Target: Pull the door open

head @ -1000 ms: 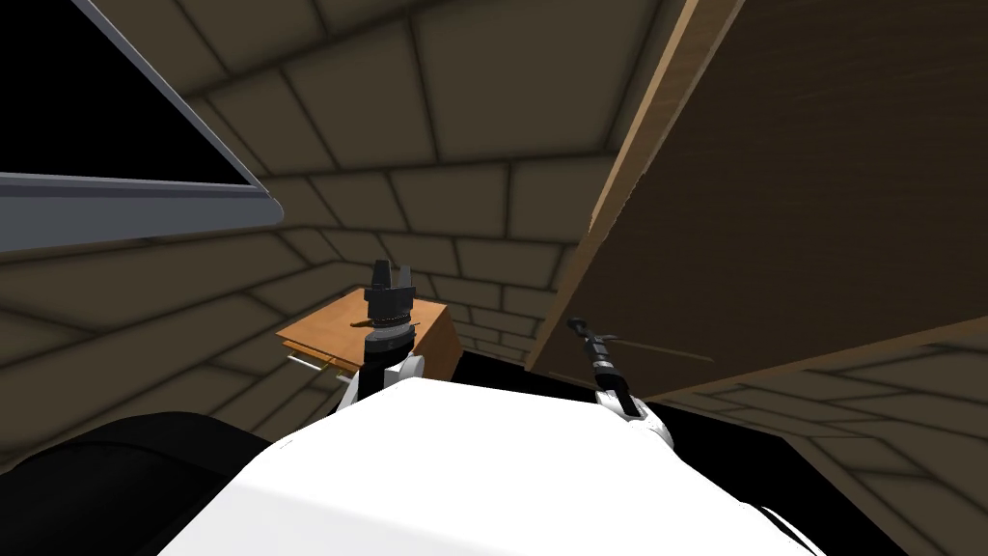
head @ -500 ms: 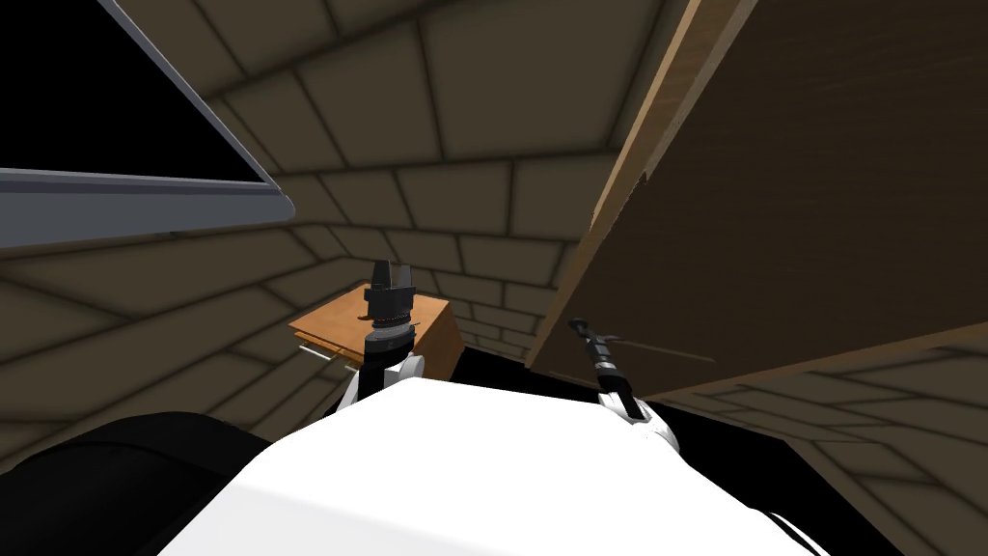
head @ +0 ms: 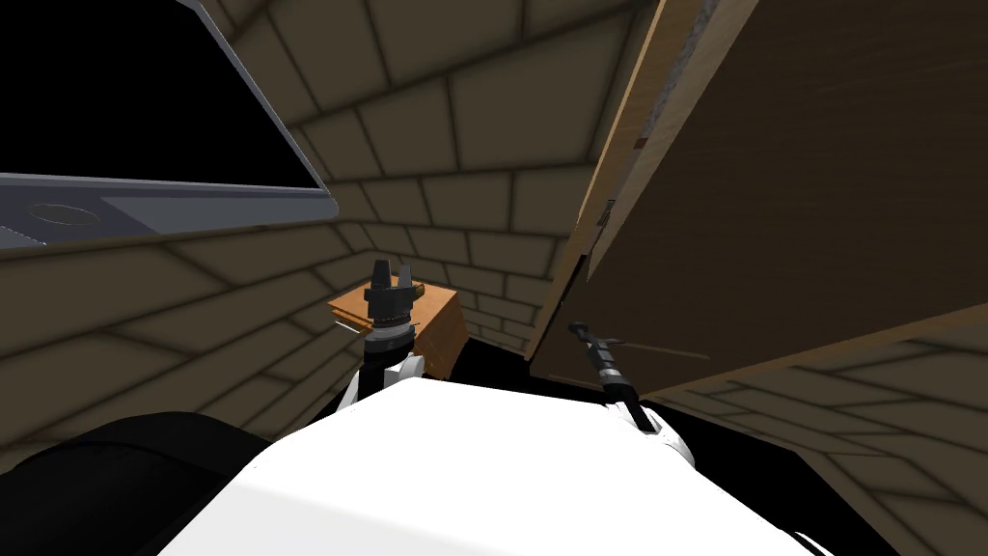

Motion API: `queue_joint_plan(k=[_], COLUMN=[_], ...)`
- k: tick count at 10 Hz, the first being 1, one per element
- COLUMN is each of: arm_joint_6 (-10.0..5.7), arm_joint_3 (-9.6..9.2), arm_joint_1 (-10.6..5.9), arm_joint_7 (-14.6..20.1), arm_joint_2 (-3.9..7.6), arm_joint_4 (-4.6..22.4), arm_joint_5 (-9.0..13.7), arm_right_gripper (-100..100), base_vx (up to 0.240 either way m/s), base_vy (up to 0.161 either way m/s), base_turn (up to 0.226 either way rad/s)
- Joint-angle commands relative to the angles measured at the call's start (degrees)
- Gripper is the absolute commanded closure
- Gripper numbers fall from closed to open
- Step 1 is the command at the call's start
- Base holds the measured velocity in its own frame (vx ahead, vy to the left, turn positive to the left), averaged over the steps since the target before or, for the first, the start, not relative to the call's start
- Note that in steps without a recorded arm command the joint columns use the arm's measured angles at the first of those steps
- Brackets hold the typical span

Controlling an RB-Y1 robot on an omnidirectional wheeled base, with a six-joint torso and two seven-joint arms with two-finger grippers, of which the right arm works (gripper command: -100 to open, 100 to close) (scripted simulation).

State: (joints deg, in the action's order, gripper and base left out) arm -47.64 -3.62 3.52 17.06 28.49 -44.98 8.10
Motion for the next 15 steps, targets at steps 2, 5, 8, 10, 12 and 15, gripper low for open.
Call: queue_joint_plan(k=[2, 5, 8, 10, 12, 15], arm_joint_6=[-1.79, -3.89, -7.29, -9.55, -10.83, -13.92], arm_joint_3=[-1.21, -2.11, -3.34, -4.16, -4.62, -5.16], arm_joint_1=[1.38, 2.63, 4.64, 5.98, 6.49, 7.81], arm_joint_7=[1.7, 2.6, 4.2, 5.2, 5.5, 6.3], arm_joint_2=[1.57, 2.46, 4.27, 5.46, 5.44, 6.62], arm_joint_4=[-0.6, -0.1, 0.1, 0.2, 1.1, 2.2], arm_joint_5=[-0.4, -0.5, -0.6, -0.7, -0.7, -0.5], arm_right_gripper=[100, 100, 100, 100, 100, 100], base_vx=[-0.193, -0.145, -0.215, -0.213, -0.141, -0.245], base_vy=[-0.057, -0.042, -0.093, -0.096, -0.034, -0.096], base_turn=[0.106, 0.109, 0.151, 0.143, 0.1, 0.231])
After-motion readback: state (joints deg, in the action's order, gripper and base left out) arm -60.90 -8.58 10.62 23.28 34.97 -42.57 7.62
